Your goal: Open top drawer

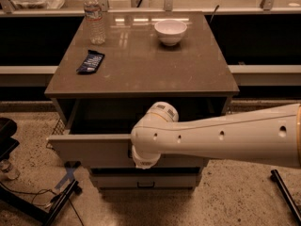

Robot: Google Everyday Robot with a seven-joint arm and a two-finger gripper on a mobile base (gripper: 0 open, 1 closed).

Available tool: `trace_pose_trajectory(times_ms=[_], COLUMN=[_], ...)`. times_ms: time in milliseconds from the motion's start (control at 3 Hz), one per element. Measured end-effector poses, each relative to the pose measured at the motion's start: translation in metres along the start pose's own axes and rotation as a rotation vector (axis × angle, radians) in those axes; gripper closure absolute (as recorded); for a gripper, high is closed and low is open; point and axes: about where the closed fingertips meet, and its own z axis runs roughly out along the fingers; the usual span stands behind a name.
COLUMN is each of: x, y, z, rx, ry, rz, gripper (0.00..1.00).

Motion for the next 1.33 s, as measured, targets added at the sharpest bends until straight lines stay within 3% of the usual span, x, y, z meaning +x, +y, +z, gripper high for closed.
trace_pose_trajectory(times_ms=[1000,1333], x=[0.003,0.007], y=[0.012,0.023], z=[-0.008,-0.022], rx=[0.022,0.052], ry=[0.022,0.042], rz=[0.016,0.037], gripper=[1.00,1.00])
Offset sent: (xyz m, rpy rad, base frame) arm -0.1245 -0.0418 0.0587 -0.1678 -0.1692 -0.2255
